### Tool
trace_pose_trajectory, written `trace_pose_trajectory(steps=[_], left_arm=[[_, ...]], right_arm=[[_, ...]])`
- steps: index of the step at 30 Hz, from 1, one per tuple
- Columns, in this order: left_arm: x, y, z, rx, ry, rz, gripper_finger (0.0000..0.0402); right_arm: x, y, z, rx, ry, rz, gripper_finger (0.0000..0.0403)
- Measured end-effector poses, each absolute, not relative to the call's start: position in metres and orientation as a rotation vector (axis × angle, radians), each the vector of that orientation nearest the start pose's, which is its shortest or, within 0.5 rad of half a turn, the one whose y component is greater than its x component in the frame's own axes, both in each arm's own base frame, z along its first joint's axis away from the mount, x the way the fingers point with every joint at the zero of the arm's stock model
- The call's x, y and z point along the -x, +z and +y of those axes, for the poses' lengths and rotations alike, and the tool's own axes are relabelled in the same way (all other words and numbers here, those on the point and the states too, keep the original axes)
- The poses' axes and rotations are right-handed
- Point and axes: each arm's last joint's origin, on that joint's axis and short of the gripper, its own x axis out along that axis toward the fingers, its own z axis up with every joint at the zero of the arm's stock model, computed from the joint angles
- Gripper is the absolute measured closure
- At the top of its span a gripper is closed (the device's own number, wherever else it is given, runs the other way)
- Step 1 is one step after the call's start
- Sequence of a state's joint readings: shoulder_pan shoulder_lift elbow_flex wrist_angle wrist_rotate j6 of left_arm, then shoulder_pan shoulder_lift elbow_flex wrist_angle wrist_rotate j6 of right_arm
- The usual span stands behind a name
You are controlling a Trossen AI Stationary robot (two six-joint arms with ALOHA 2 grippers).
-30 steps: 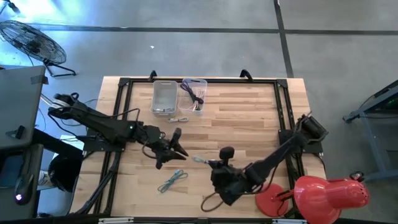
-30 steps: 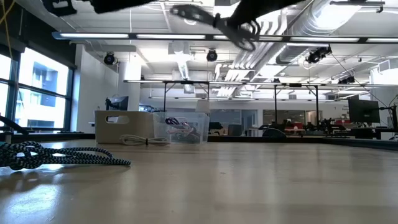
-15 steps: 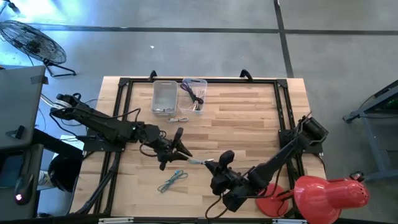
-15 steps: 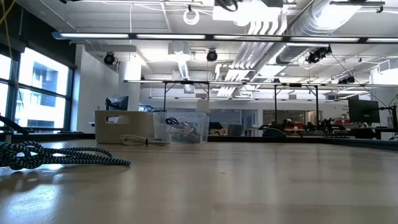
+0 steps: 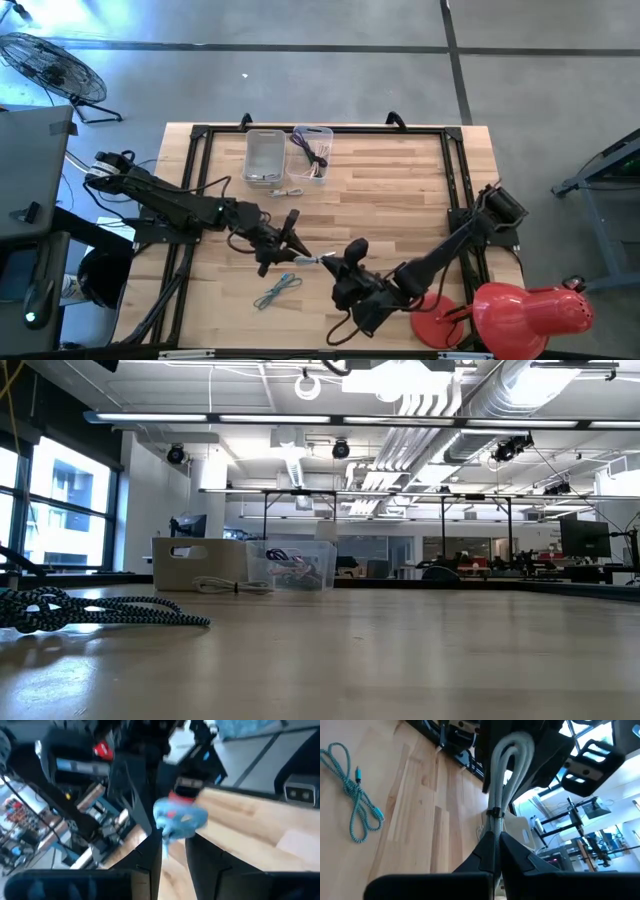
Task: Pick & Place USB Port
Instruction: Put the blue charger cable into the gray bin
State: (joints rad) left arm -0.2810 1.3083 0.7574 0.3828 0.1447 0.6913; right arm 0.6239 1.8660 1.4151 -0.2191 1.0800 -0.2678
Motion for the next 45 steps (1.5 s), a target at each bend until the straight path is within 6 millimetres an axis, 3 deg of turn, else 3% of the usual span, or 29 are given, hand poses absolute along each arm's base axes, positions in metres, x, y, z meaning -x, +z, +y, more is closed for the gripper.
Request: trace_pose_trajectory(steps=[17,23,28,38,45], left_arm=[[-0.274,0.27,-0.086,-0.672,-0.515,-0.051,0.032],[-0.274,0.27,-0.086,-0.689,-0.514,-0.054,0.0385],[-0.274,0.27,-0.085,-0.693,-0.47,-0.044,0.0389],[-0.269,0.274,-0.076,-0.737,-0.264,0.071,0.0389],[-0.231,0.295,-0.053,-0.788,0.108,0.269,0.0389]], right_arm=[[-0.363,0.256,0.199,0.732,-0.322,0.501,0.0402],[-0.363,0.256,0.198,0.727,-0.313,0.502,0.0402],[-0.363,0.256,0.198,0.727,-0.318,0.503,0.0401],[-0.36,0.256,0.193,0.648,-0.422,0.503,0.0319],[-0.35,0.273,0.191,0.642,-0.492,0.471,0.0248]])
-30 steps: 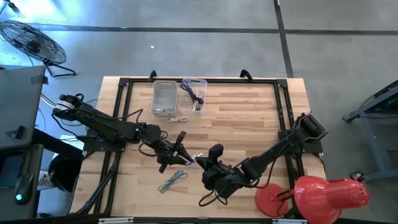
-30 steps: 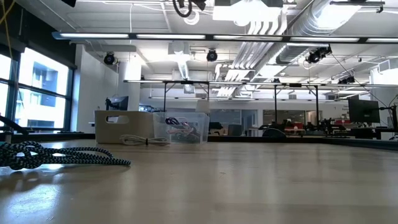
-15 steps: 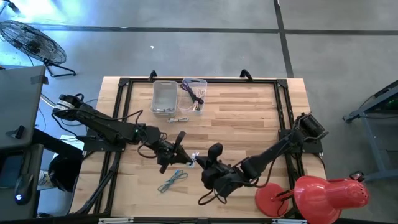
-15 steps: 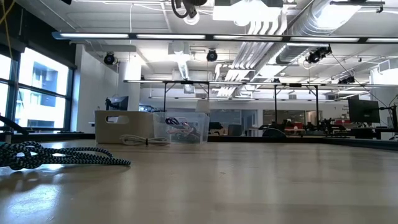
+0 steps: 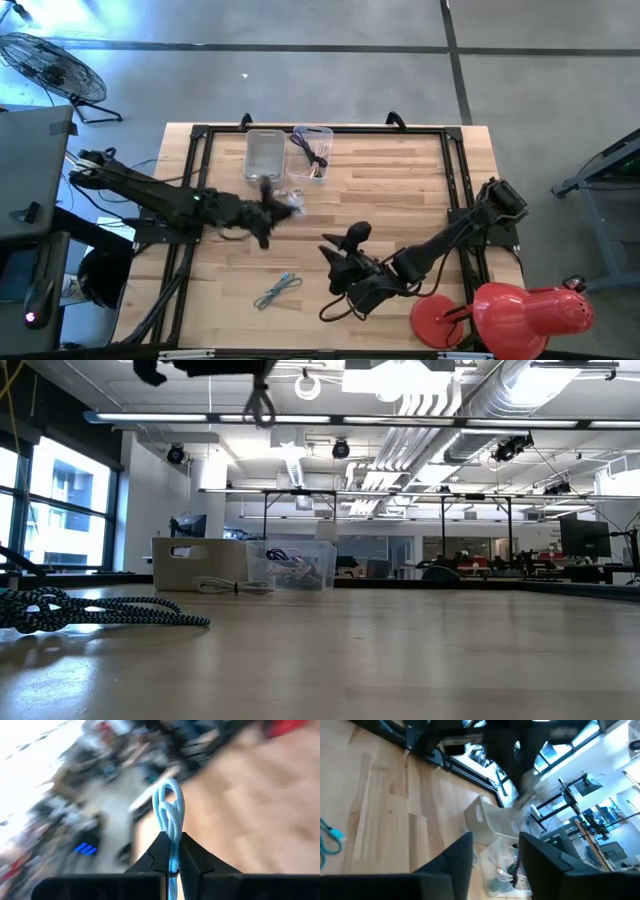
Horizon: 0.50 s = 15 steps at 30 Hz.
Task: Pick & Place USB Port
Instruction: Put the blue charger cable into the gray bin
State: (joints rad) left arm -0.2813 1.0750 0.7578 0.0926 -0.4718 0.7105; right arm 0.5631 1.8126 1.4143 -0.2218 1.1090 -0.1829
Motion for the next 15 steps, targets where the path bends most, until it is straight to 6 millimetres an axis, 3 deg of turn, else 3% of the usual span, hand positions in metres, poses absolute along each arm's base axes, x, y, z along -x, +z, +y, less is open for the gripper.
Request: trace_pose_trajectory(steps=[7,11,15], left_arm=[[-0.158,0.335,-0.021,-0.838,0.46,0.312,0.039],[-0.126,0.337,-0.001,-0.827,0.508,0.367,0.039],[-0.112,0.324,0.015,-0.927,0.487,0.55,0.039]], right_arm=[[-0.343,0.284,0.188,0.652,-0.532,0.462,0.0223],[-0.344,0.285,0.184,0.669,-0.549,0.469,0.0222],[-0.346,0.284,0.178,0.685,-0.569,0.484,0.0222]])
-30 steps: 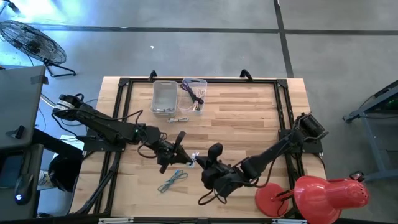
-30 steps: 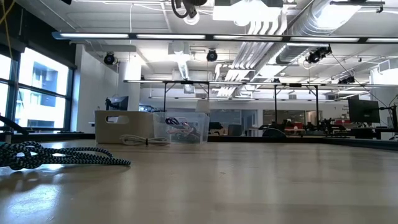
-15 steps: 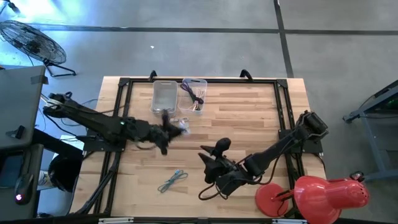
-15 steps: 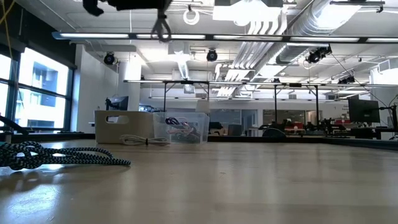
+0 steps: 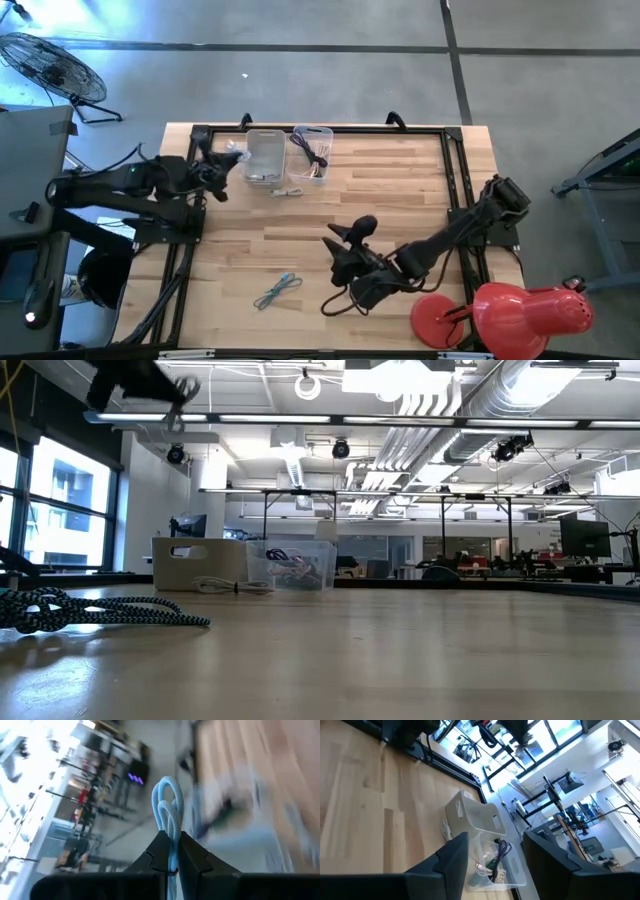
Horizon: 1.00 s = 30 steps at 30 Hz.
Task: Pick & Place USB Port
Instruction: Put the blue charger cable into the gray bin
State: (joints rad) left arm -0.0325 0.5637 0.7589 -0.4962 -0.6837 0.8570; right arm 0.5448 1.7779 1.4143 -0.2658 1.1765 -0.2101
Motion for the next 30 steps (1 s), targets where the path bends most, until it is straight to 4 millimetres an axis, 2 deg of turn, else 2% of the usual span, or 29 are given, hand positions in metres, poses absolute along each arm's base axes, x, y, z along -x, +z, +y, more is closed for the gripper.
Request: trace_pose_trajectory(steps=[3,8,13,20,30], left_arm=[[-0.112,0.314,0.023,-1.038,0.407,0.697,0.039],[-0.13,0.304,0.036,-1.183,0.236,0.803,0.039],[-0.147,0.286,0.06,-1.271,0.152,1.035,0.039],[-0.164,0.256,0.088,-1.186,0.015,1.234,0.0388],[-0.184,0.233,0.099,-1.167,-0.022,1.369,0.036]], right_arm=[[-0.348,0.284,0.174,0.684,-0.583,0.49,0.0222],[-0.353,0.284,0.165,0.677,-0.602,0.499,0.0221],[-0.356,0.284,0.158,0.666,-0.602,0.509,0.0221],[-0.358,0.283,0.156,0.652,-0.567,0.518,0.0222],[-0.355,0.278,0.155,0.634,-0.528,0.553,0.0222]])
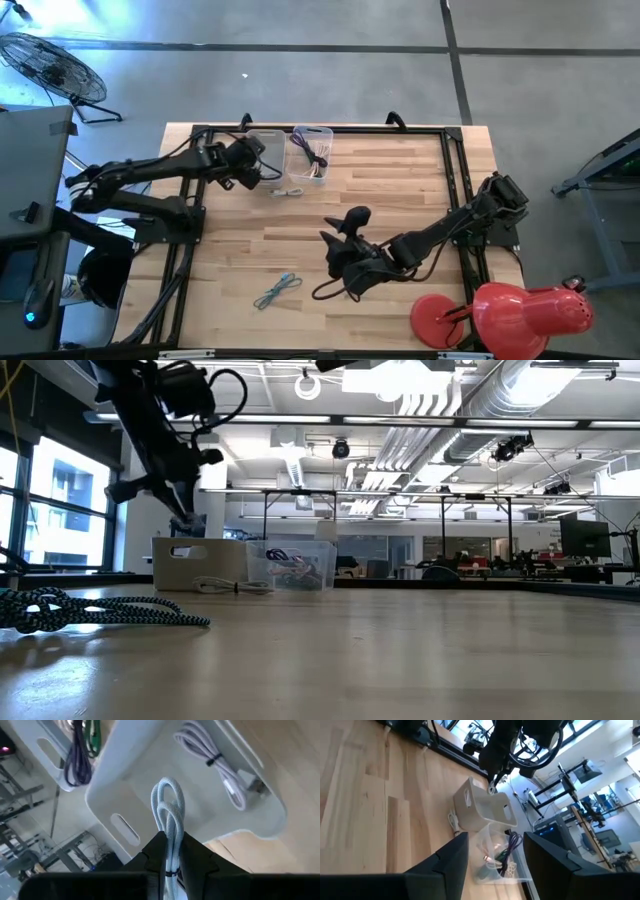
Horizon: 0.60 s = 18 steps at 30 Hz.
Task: Pick & Place USB Port
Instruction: Put the blue charger cable into the gray bin
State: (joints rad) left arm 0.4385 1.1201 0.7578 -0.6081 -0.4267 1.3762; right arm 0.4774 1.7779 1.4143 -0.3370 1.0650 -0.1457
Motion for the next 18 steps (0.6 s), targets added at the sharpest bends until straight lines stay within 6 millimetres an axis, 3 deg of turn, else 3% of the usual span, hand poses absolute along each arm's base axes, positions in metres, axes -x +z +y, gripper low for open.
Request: trace_pose_trajectory(steps=[8,13,18], left_arm=[[-0.1924,0.2372,0.1037,-1.196,0.063,1.3,0.0357],[-0.1944,0.2393,0.1071,-1.159,0.202,1.321,0.0356],[-0.1952,0.2378,0.1057,-1.114,0.173,1.28,0.0355]], right_arm=[[-0.3534,0.2746,0.1547,0.583,-0.516,0.57,0.0222],[-0.3533,0.2737,0.1552,0.567,-0.492,0.578,0.0222],[-0.3534,0.2735,0.1555,0.555,-0.482,0.578,0.0222]])
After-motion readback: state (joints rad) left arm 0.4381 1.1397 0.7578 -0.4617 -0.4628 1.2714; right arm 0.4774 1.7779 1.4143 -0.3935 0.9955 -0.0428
